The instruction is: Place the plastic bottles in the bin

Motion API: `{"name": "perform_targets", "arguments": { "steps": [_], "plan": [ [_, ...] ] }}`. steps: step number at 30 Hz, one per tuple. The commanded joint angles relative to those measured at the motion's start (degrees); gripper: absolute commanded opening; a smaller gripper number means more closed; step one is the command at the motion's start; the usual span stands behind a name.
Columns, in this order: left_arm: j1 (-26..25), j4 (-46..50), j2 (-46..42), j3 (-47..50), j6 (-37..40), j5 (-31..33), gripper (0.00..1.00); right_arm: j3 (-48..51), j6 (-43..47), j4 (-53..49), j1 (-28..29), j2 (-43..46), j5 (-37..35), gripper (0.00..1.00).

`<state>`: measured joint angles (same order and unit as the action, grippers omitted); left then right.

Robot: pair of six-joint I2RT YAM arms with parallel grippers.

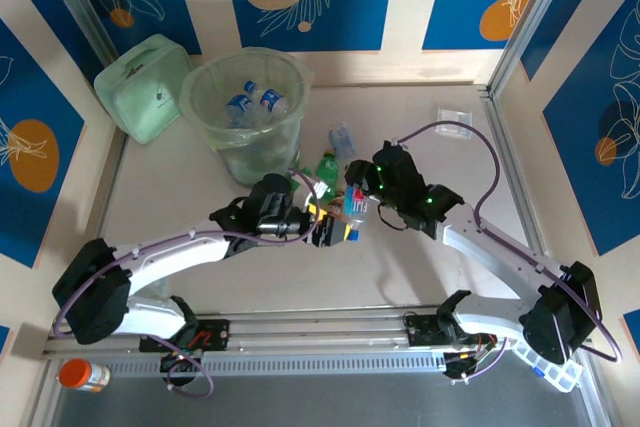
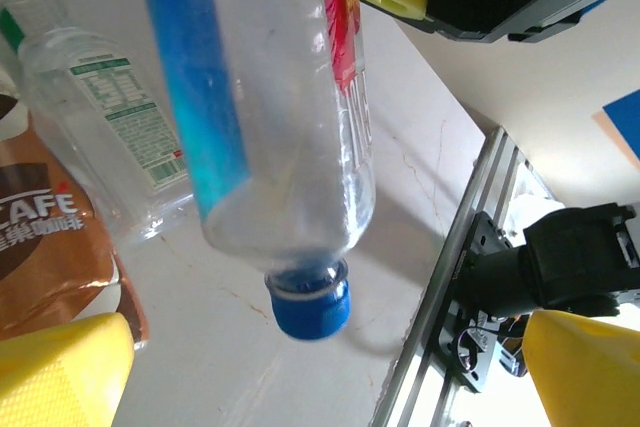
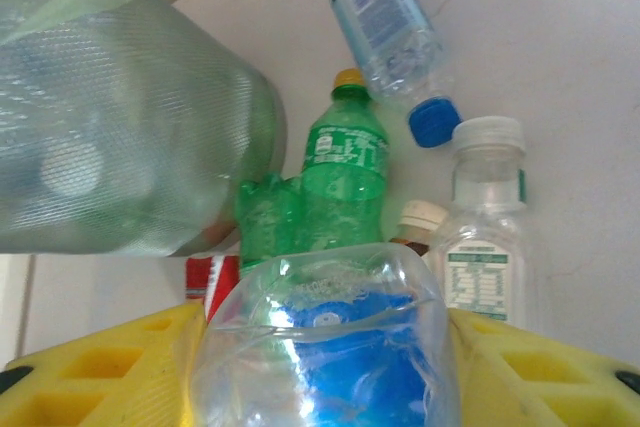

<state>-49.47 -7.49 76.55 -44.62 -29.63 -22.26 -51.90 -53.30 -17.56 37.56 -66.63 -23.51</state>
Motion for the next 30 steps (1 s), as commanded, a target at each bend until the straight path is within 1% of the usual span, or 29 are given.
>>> {"name": "perform_targets", "arguments": {
  "steps": [1,4,10,15,17,19,22,26,27,30],
  "plan": [
    [-0.45,-1.19,0.88,-2.0,4.48,1.42,0.99,1.38,-1.4,3.02,0.4,2.25,4.63,0.59],
    [-0.45,-0.82,0.62,-2.07,5.88,3.89,1.0,2.32,-1.69,5.08,0.72,3.71,7.18,0.59],
    [-0.36,-1.43,0.75,-1.58,6.51,7.08,0.99,2.93,-1.05,7.82,3.97,4.28,8.54,0.59],
    [-0.27,-3.19,0.27,-0.57,6.16,6.88,0.99,3.21,-0.12,10.67,6.48,3.32,9.31,0.59],
    [-0.21,-4.1,-0.68,0.33,6.09,7.14,0.94,3.12,0.2,11.18,7.27,2.91,9.14,0.59],
    [-0.06,-5.9,-1.67,1.69,5.65,7.19,0.85,3.38,0.36,11.68,7.94,2.84,8.46,0.59],
    [0.08,-7.71,-1.62,2.53,5.31,5.33,0.65,3.97,0.24,12.25,8.53,3.17,7.18,0.59],
    [0.08,-8.39,-0.11,2.19,5.02,2.44,0.45,3.82,0.12,12.38,9.01,2.72,6.48,0.59],
    [0.04,-8.33,0.08,2.08,4.93,2.28,0.42,3.62,0.37,12.26,9.23,2.4,6.22,0.61],
    [0.08,-7.45,-0.54,2.17,5.02,3.34,0.42,2.81,1.35,11.04,9.96,1.87,4.2,0.74]
  ]
}}
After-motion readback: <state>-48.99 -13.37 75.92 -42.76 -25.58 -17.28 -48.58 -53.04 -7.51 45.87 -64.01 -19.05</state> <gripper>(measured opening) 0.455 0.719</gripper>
